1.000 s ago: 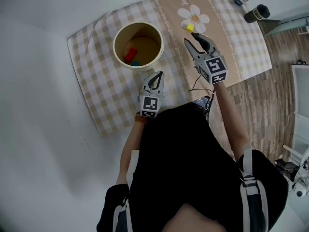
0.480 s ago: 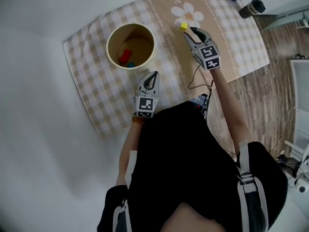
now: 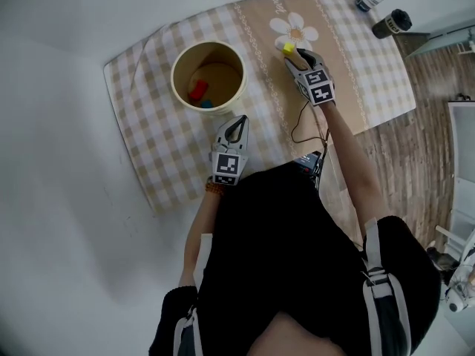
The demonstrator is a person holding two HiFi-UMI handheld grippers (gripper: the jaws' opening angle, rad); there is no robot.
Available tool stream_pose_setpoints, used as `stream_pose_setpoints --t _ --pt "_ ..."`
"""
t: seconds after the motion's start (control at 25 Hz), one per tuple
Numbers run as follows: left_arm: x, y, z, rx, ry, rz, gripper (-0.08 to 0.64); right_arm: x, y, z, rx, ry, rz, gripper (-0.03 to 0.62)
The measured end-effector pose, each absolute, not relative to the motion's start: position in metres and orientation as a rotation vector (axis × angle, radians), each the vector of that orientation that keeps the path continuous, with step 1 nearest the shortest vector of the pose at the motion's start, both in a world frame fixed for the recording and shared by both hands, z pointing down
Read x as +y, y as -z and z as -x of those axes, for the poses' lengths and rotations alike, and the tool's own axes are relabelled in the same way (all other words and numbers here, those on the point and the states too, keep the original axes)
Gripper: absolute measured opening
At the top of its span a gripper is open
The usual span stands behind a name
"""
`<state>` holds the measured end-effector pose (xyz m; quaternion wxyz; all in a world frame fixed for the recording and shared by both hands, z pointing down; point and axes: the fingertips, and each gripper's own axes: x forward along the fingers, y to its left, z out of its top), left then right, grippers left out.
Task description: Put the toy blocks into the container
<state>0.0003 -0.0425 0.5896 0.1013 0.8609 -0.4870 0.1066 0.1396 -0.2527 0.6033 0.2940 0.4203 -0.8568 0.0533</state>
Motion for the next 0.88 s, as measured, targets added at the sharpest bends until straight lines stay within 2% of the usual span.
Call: stream_pose_setpoints --t 0.56,0.68,0.88 --pt "-0.042 -0.589 -0.001 -1.436 -0.313 -2.544 0.002 -0.280 -0.627 -0.136 -2.232 -0.186 -1.128 0.210" --pt "-0.042 -0.590 -0.001 -1.437 -0.310 -2.546 0.002 -0.283 -0.628 -0.136 -2.220 -0.175 -1.135 0.184" --pt "-0.042 -0.591 -0.001 -1.438 -0.315 -2.546 0.002 -0.282 -0.628 -0.136 -2.214 -0.169 -1.141 0.179"
